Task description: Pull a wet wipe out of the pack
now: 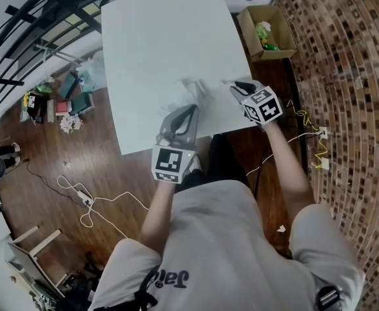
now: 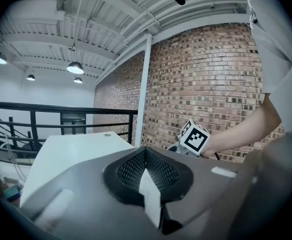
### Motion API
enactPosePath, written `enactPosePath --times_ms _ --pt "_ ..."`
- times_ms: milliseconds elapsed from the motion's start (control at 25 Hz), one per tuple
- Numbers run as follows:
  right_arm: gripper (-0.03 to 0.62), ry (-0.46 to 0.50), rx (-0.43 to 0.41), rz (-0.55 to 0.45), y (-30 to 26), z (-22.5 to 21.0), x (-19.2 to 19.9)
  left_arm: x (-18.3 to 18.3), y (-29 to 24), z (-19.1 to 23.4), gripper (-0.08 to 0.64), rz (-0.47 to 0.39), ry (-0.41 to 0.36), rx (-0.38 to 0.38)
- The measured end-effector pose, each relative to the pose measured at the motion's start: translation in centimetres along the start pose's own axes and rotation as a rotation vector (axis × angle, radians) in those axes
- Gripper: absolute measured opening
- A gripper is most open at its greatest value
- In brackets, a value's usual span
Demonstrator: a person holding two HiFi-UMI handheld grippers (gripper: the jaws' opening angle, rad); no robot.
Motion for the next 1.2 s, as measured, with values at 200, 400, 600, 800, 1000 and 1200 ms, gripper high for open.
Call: enactPosePath --times_ms 200,400,600,800,1000,1200 --pt "0.066 -0.048 0.064 -0.150 4.5 3.6 -1.5 -0.1 3.6 0.0 0.015 -0.052 -0.003 -0.006" --pt "0.005 -0.096 0.093 -0.309 9.6 10.0 -2.8 -1.9 8.1 0.0 0.015 -0.120 -0.004 0.009" --pt "-0.008 -0.213 0.092 -0.430 13.5 16.1 -2.0 -3.9 11.4 -1.0 0.015 -0.155 -0.048 0.023" --pt "-0.008 -0.252 0.047 -0.518 16.3 19.5 -1.1 -4.8 12.9 -3.2 0.015 -0.242 -0.040 -0.071" --pt "-0.008 -0.173 0.037 -0.593 19.0 21.3 -1.8 -6.4 15.8 -6.0 0.015 -0.353 -0.003 -0.153" --pt "-0.008 -0.067 0.027 -0.642 23.6 23.9 -1.0 -7.5 18.7 -11.1 0.015 -0.435 0.009 -0.305"
Point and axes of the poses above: the fingertips, and each gripper's own axes: y backward along the fingers, z to its left, x out of its underside, the point moved 10 cm from there along y, backward along the fingers, and after that the axes turned 2 degrees about z, right-handed, at the moved point
